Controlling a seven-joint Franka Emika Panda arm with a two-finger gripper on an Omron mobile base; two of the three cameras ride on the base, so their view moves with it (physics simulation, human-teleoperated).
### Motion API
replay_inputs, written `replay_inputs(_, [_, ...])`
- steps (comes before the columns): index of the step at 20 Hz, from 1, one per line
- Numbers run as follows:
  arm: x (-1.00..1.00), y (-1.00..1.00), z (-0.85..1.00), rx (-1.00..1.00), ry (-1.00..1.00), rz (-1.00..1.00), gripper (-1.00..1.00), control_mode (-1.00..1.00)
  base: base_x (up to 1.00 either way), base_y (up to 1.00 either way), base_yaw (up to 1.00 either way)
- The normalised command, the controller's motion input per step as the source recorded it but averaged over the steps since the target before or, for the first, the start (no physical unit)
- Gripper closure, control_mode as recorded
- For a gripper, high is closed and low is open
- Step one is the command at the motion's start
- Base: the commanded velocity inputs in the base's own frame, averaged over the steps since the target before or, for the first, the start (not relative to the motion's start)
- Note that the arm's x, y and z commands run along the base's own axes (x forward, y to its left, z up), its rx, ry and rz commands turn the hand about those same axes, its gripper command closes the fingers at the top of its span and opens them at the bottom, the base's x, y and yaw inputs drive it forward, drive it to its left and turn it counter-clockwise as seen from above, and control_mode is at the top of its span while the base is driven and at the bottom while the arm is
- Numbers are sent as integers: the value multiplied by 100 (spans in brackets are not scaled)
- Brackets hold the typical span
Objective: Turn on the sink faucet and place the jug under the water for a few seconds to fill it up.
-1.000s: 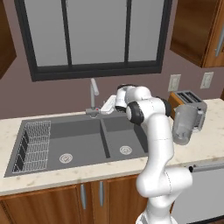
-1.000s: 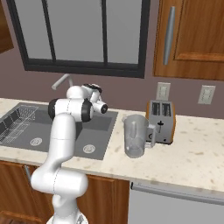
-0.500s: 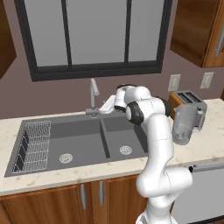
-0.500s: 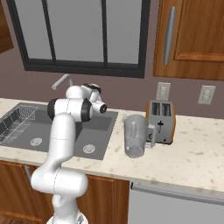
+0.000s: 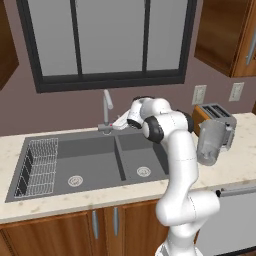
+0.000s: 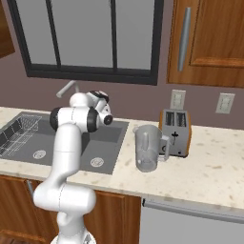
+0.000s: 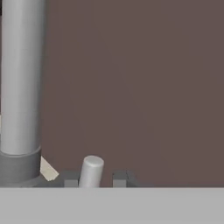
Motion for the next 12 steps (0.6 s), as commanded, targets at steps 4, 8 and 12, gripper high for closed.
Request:
replay_inputs(4, [13, -44, 0, 0, 0, -12, 100, -100, 0, 0, 0])
replay_inputs(8, [14, -44, 0, 0, 0, -11, 100, -100, 0, 0, 0])
replay_inputs(12, [16, -50, 0, 0, 0, -11, 100, -100, 0, 0, 0])
